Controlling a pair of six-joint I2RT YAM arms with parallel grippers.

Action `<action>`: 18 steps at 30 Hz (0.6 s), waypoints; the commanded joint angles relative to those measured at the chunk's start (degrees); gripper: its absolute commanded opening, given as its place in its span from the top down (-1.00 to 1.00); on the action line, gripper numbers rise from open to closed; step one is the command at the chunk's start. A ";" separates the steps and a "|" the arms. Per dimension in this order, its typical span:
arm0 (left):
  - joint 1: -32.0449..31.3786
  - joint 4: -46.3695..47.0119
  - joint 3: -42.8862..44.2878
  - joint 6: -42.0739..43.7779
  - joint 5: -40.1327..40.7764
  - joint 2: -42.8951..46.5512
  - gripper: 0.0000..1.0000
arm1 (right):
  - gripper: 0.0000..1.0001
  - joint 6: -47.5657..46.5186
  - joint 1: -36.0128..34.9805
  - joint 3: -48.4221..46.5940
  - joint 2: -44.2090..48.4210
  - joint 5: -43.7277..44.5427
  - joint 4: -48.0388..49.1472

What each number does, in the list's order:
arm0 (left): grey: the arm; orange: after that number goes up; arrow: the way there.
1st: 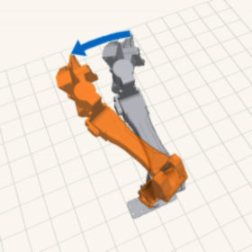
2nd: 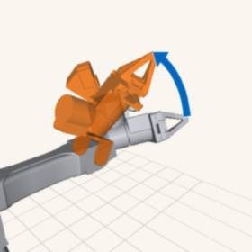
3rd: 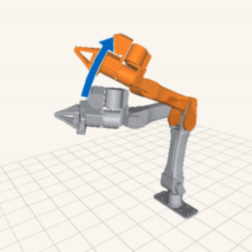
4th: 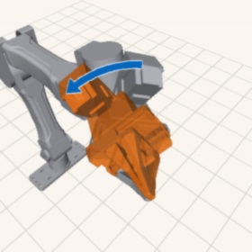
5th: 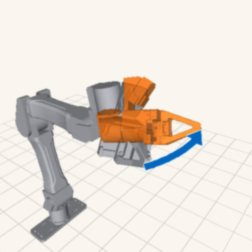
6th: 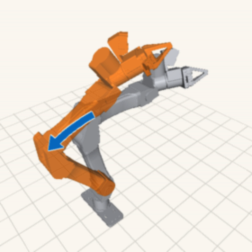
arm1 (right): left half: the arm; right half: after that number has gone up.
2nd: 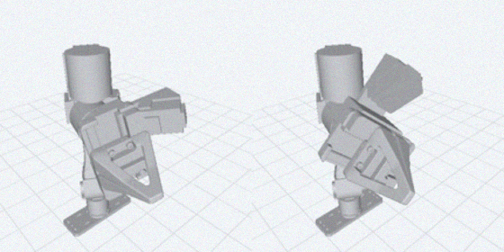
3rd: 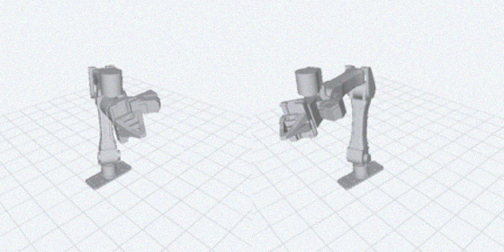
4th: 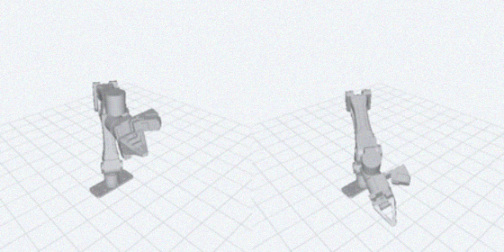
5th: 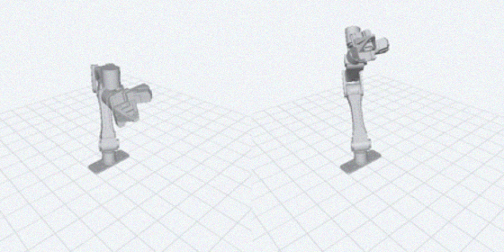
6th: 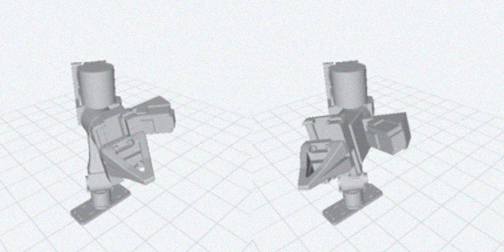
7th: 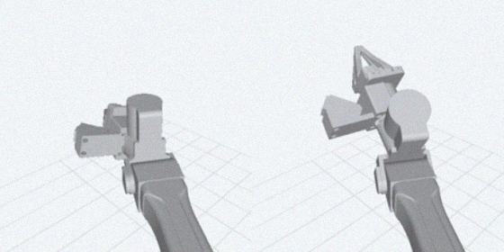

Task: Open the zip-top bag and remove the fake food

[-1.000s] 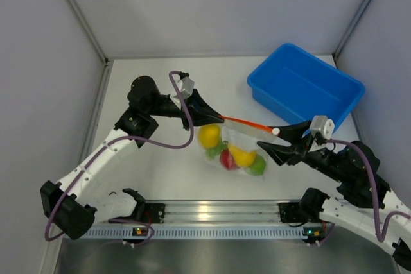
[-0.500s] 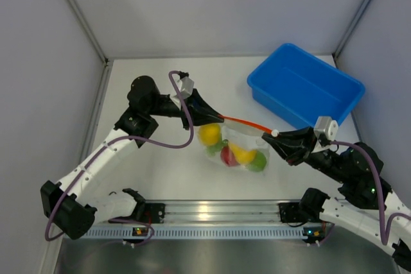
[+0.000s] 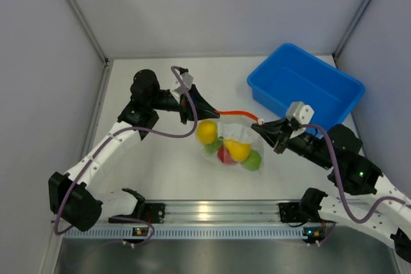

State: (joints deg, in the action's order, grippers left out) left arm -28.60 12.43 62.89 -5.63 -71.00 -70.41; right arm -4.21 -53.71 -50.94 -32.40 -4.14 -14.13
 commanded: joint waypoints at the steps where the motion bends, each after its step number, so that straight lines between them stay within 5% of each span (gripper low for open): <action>1: 3.02 2.69 1.18 1.85 -4.58 -1.74 0.80 | 1.00 -3.52 -0.08 -4.60 -5.73 1.33 -2.13; 4: 4.69 2.69 1.18 1.15 -5.37 -3.24 0.42 | 1.00 -4.58 -0.08 -4.87 -9.34 0.19 -0.91; 5: 5.13 2.87 1.09 0.97 -5.72 -3.76 0.11 | 1.00 -4.84 -0.16 -4.79 -9.95 -0.68 -0.38; 7: 5.48 2.78 0.83 0.71 -5.29 -3.86 -0.17 | 1.00 -5.72 -0.08 -4.96 -11.97 -0.87 -0.02; 10: 4.70 2.60 1.08 1.84 1.46 -3.24 -0.59 | 1.00 -6.77 -0.07 -6.10 -13.91 -2.09 -1.77; 12: 3.21 2.60 3.01 2.64 0.44 -4.20 -0.60 | 1.00 -7.48 -0.07 -6.54 -14.70 -3.06 -2.56; 13: 1.29 2.60 3.98 3.07 -0.53 -4.82 -0.77 | 1.00 -8.00 0.01 -6.80 -14.97 -3.67 -2.92; 18: -5.40 2.60 10.58 3.69 -3.52 -8.95 -0.70 | 1.00 -8.80 0.10 -8.30 -16.29 -3.77 -5.99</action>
State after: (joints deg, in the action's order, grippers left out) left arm -30.81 12.56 69.28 -4.05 -71.26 -78.37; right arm -11.33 -53.71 -55.57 -48.51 -6.42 -20.86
